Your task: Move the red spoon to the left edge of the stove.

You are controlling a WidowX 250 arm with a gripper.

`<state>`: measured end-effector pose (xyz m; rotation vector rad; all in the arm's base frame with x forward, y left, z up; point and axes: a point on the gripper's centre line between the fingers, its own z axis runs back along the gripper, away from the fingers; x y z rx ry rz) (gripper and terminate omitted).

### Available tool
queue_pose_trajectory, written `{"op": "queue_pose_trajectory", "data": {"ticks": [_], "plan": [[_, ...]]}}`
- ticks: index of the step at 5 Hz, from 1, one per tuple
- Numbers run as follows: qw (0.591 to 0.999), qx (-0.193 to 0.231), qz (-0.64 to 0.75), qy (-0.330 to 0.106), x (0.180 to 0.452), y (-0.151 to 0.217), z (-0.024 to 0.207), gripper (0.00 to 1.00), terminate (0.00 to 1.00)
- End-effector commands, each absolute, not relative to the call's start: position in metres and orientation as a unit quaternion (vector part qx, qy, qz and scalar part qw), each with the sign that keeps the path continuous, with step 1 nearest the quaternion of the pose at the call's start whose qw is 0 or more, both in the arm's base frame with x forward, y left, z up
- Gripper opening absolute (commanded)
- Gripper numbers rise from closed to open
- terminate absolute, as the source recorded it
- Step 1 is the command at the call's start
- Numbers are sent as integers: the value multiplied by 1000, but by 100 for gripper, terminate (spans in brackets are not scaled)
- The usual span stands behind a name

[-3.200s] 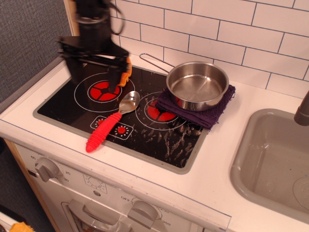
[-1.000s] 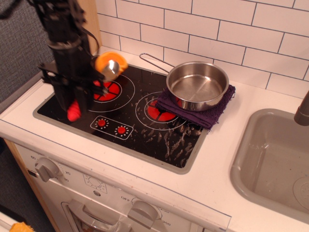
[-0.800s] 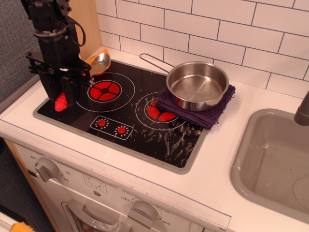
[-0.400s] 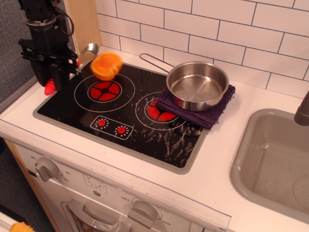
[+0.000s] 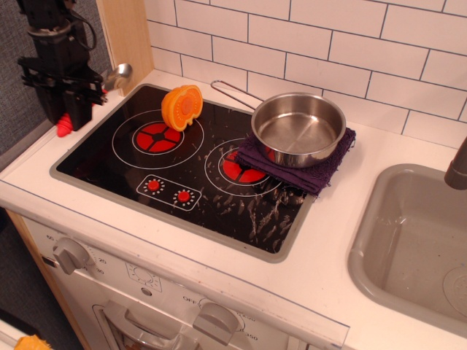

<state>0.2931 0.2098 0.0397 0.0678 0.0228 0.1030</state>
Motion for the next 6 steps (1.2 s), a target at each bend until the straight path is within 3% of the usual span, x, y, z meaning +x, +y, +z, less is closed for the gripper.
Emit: {"op": "queue_pose_trajectory", "data": {"ticks": [1, 3, 4, 6], "plan": [[997, 58, 41, 25, 300, 193, 25, 0, 0], [996, 59, 67, 26, 298, 192, 24, 0, 0], [996, 46, 74, 5, 295, 201, 33, 100, 0], [994, 59, 60, -65, 284, 200, 82, 100, 0]]}}
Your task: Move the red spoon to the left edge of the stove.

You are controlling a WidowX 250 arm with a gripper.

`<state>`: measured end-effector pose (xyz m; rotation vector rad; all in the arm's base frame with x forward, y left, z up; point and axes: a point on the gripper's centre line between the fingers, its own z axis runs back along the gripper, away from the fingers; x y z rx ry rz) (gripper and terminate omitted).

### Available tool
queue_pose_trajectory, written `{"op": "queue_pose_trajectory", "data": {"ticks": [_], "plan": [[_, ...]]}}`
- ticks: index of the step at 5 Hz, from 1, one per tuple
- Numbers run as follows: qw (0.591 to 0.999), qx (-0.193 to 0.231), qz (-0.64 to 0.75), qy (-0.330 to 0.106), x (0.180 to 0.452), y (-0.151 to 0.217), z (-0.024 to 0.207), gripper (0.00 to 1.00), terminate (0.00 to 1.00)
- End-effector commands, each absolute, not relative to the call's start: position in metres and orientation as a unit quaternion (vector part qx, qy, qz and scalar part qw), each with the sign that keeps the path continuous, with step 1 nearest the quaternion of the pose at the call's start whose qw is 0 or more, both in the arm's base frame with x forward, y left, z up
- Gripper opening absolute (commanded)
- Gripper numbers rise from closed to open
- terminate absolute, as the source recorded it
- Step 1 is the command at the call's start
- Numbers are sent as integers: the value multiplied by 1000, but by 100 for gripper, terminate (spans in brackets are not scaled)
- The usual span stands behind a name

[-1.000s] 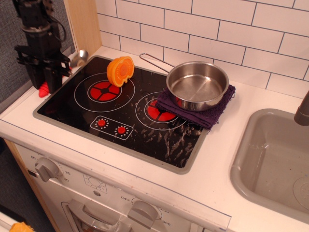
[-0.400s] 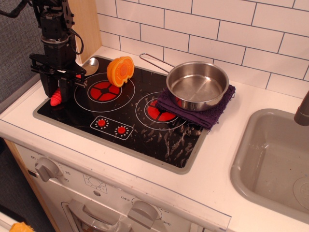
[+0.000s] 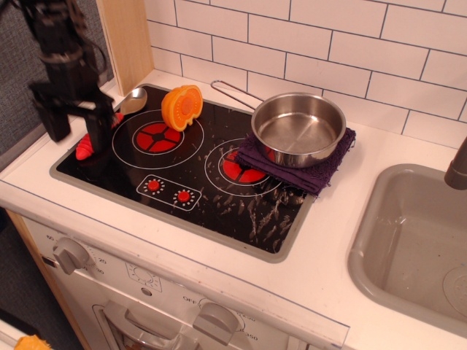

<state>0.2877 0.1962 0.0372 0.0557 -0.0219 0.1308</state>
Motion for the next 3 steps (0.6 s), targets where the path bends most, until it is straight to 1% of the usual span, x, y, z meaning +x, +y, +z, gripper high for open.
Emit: {"op": "queue_pose_trajectory", "data": {"ticks": [1, 2, 3], "plan": [[994, 73, 48, -64, 281, 194, 87, 100, 0], [994, 73, 48, -64, 281, 194, 87, 100, 0], [994, 73, 48, -64, 281, 194, 87, 100, 100]]}}
